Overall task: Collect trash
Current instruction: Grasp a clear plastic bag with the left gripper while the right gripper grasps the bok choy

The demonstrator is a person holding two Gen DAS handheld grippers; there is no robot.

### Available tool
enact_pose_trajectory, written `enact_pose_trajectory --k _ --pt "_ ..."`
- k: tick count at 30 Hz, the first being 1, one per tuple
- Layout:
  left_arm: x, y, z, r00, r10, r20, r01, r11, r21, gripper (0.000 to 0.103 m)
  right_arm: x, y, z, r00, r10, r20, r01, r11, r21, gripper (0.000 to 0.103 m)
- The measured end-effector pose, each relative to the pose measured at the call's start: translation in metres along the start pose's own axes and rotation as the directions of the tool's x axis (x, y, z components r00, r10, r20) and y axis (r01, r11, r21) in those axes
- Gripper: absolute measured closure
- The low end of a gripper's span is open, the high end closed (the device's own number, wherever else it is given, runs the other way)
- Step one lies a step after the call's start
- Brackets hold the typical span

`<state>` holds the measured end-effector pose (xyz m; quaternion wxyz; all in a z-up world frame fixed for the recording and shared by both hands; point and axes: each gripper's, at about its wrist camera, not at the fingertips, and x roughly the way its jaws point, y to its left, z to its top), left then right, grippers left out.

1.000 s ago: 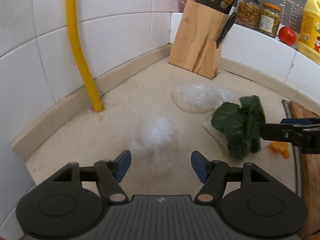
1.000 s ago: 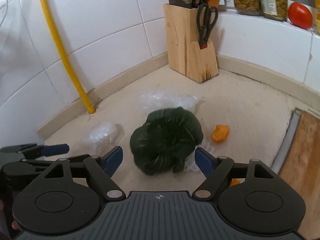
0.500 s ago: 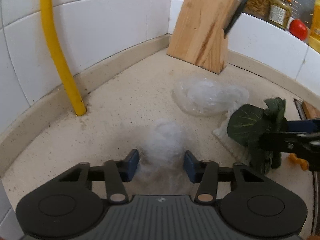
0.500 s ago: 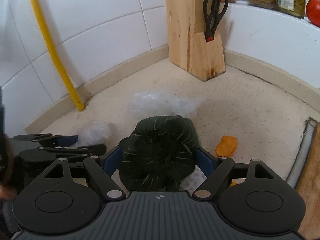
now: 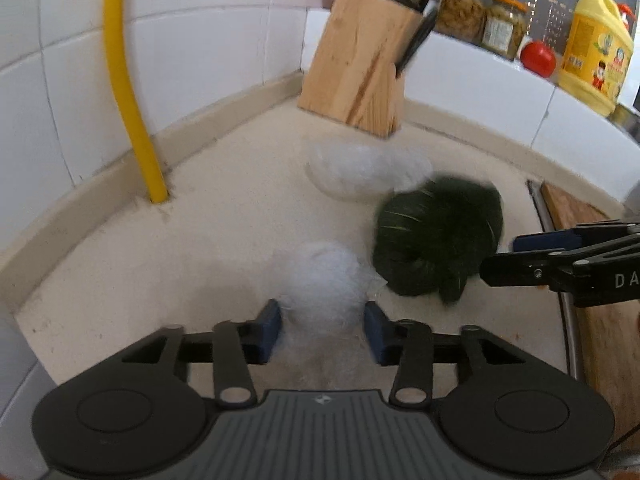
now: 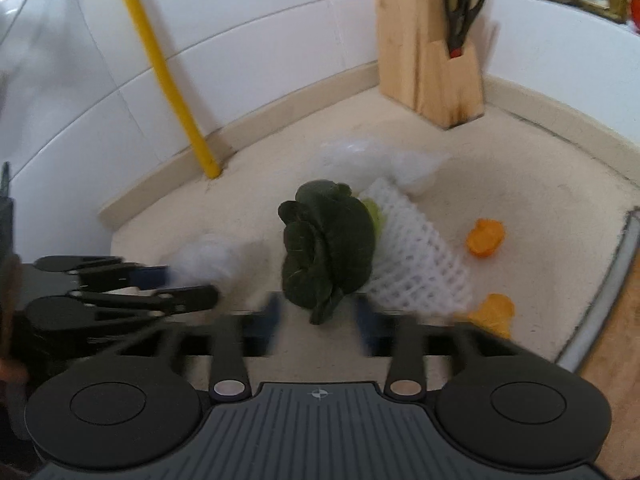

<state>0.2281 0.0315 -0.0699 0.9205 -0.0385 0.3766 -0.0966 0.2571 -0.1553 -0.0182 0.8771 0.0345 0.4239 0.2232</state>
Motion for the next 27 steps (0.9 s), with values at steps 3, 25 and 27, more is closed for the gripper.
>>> enact_pose_trajectory --k 3,25,27 --pt "0.002 0.001 0.005 0.999 0.015 0.032 -0.015 1.0 -0.004 0.038 -0.001 -0.007 0.006 0.998 -0.033 0.052 0.032 0.999 0.028 0.018" --pt "0.0 -0.009 -0.017 0.999 -0.034 -0.027 0.033 0.999 -0.011 0.062 -0.004 0.004 -0.001 1.0 0.018 0.012 -0.017 1.0 -0.016 0.064" --pt "0.002 -0.004 -0.015 0.999 -0.017 -0.035 0.016 0.999 -0.032 0.059 -0.005 0.001 0.0 0.999 -0.002 0.032 0.002 1.0 -0.016 0.034"
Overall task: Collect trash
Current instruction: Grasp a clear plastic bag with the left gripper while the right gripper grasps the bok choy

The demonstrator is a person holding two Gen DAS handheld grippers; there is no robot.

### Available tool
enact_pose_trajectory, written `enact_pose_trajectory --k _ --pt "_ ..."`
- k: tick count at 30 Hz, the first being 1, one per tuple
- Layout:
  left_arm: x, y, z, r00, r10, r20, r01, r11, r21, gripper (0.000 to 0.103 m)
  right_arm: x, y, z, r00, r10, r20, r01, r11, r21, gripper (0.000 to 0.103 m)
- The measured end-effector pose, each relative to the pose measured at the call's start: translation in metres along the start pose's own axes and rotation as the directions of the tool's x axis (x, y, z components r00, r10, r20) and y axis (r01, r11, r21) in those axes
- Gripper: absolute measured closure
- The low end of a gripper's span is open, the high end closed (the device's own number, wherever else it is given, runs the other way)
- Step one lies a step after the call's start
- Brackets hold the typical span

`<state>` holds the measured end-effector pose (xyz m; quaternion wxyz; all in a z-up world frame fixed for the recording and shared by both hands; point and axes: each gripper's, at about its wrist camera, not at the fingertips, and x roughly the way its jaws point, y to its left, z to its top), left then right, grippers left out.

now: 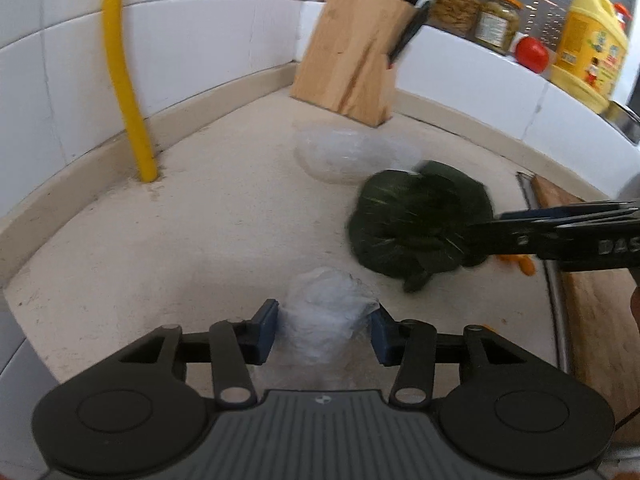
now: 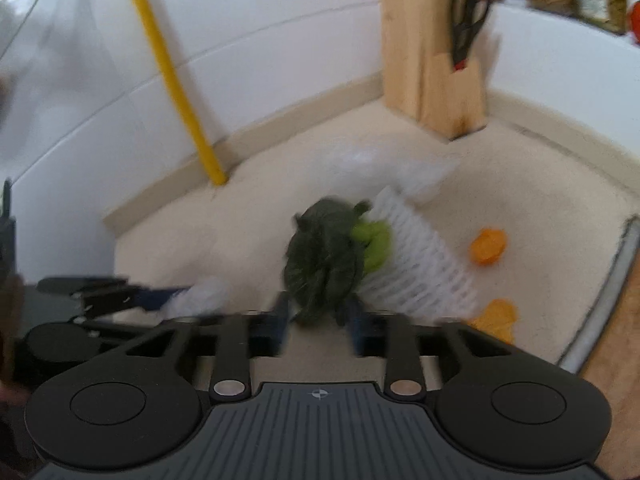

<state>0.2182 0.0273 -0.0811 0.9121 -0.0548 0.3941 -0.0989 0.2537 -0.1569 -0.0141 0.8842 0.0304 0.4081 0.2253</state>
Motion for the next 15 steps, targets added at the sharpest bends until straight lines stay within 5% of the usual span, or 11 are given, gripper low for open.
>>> enact_pose_trajectory --k 1,9,15 --pt "0.001 0.003 0.001 1.0 0.003 -0.001 -0.003 1.0 -0.015 0.059 0.004 -0.007 0.005 0.999 -0.04 0.017 0.04 0.999 0.012 0.021" --pt "0.011 -0.008 0.002 1.0 0.026 -0.002 -0.026 1.0 -0.006 0.052 0.045 -0.019 0.021 0.999 0.026 0.031 -0.03 0.989 0.144 0.016" --pt "0.014 -0.008 0.0 0.999 0.035 0.004 -0.035 0.999 -0.006 0.052 0.066 0.003 0.009 0.992 -0.123 -0.015 0.122 0.992 -0.028 0.036"
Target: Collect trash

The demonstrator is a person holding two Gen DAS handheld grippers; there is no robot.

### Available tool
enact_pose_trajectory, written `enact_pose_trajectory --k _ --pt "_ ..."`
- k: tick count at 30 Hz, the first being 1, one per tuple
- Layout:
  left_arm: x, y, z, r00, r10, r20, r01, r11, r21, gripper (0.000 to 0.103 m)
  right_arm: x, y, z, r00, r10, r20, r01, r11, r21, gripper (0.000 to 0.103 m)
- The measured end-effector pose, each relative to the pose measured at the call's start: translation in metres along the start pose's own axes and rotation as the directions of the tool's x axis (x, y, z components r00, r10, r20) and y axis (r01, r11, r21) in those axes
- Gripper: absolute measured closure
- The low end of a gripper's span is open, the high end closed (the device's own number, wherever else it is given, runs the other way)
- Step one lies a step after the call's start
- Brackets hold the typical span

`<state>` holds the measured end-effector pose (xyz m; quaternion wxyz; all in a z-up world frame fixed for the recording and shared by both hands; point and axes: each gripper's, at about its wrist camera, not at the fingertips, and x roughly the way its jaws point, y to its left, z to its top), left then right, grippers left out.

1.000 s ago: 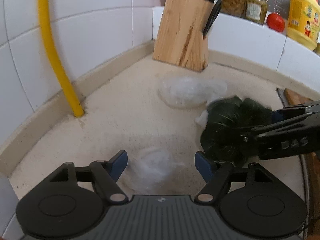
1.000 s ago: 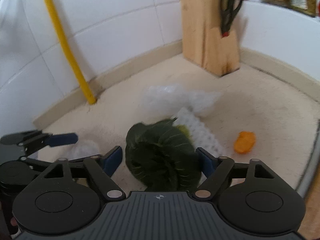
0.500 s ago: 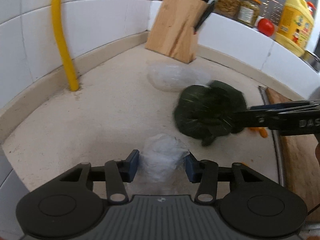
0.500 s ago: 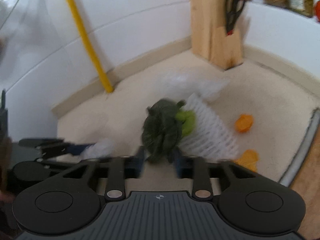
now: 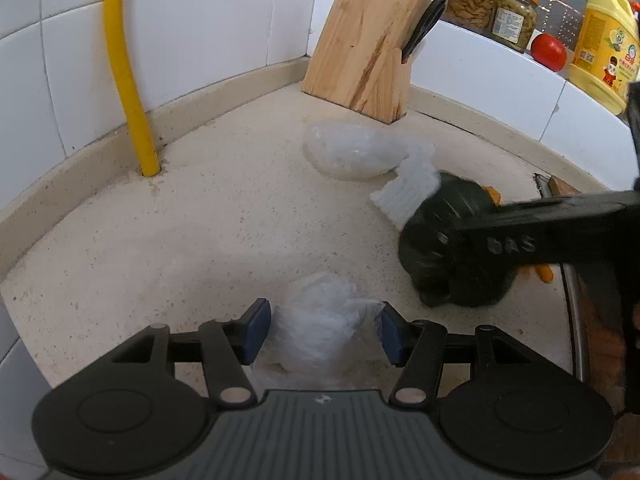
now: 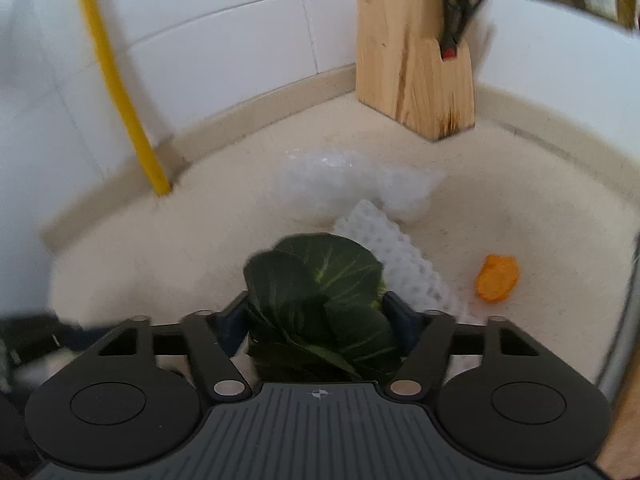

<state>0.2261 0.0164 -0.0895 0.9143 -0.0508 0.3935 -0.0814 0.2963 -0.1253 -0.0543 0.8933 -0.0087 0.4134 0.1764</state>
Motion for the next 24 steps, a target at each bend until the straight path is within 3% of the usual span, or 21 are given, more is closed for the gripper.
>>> enact_pose_trajectory --k 4,13,20,24 --pt "-0.003 -0.004 -0.002 1.0 -0.011 -0.001 0.011 1.0 0.008 0.063 -0.009 -0.013 -0.006 0.998 0.031 -0.046 -0.029 0.999 0.024 0.042" --pt "-0.028 -0.01 -0.011 0.998 -0.063 0.011 0.064 0.998 -0.023 0.064 -0.067 -0.031 -0.033 0.991 0.13 -0.032 -0.123 0.977 0.172 0.042" --pt "-0.049 -0.008 -0.014 0.997 -0.061 0.049 0.063 0.997 -0.043 0.064 -0.092 -0.05 -0.039 0.993 0.114 0.027 -0.117 0.96 0.255 0.042" --pt "-0.062 -0.002 -0.017 0.996 -0.04 0.073 0.045 0.997 -0.063 0.064 -0.105 -0.066 -0.037 0.995 0.06 0.074 -0.08 0.951 0.299 0.042"
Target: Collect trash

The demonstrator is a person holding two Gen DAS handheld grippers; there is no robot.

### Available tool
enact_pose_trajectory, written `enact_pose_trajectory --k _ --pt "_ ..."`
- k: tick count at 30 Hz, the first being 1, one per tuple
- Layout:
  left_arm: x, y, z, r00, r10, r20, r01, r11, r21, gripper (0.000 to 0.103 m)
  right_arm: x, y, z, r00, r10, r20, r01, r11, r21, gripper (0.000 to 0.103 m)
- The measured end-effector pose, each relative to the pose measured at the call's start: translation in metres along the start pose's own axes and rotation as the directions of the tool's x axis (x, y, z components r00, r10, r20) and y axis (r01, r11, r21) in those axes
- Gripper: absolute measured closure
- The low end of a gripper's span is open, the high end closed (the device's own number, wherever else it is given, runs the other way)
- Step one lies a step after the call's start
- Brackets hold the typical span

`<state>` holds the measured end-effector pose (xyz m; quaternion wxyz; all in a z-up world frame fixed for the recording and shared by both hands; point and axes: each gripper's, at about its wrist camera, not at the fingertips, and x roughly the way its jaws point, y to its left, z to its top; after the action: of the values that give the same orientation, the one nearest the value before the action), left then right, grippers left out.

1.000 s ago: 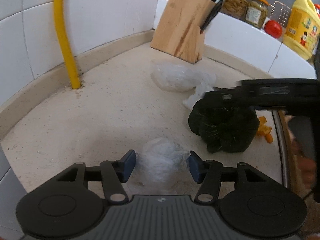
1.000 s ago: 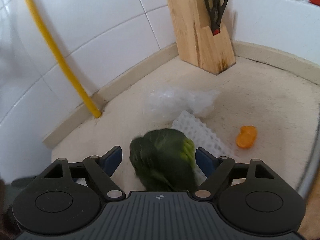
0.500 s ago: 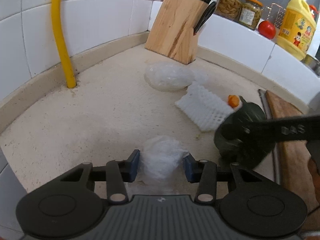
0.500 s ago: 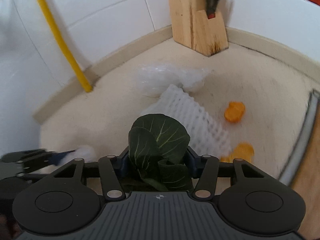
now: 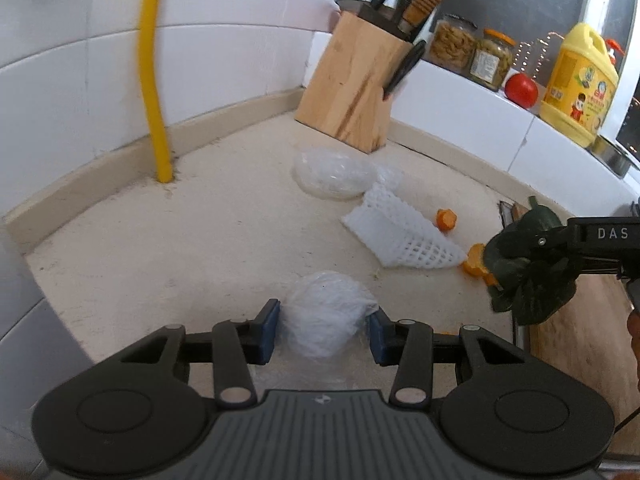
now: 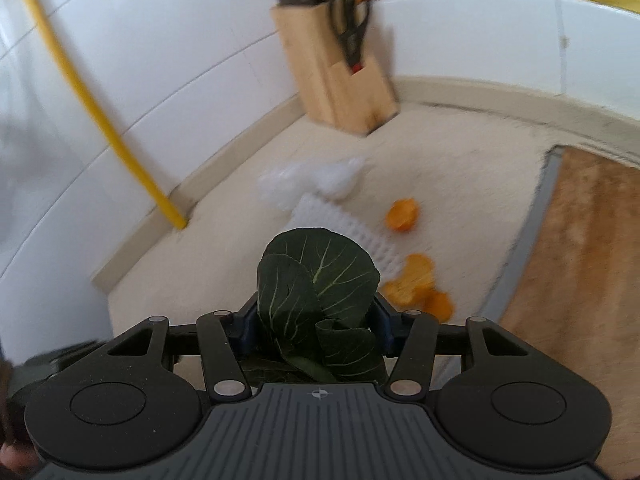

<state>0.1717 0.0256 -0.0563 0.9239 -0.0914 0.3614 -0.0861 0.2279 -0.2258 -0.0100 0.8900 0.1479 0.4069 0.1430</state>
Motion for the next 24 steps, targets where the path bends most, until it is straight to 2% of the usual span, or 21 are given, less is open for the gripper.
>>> enact_pose_trajectory --k 5,10,24 --pt "-0.011 0.008 -0.007 1.0 0.013 0.008 -0.013 0.999 -0.037 0.064 -0.003 0.0 -0.002 1.0 0.004 -0.003 -0.004 1.0 0.0 0.042" --pt "-0.022 0.014 -0.014 0.999 0.037 0.014 -0.036 0.998 -0.052 0.064 0.005 0.025 -0.012 0.997 0.067 -0.038 -0.068 0.997 -0.043 0.042" --pt "-0.053 0.044 -0.028 0.994 0.097 0.041 -0.092 0.99 -0.109 0.064 0.019 0.08 -0.031 0.982 0.156 -0.103 -0.167 0.979 -0.114 0.042"
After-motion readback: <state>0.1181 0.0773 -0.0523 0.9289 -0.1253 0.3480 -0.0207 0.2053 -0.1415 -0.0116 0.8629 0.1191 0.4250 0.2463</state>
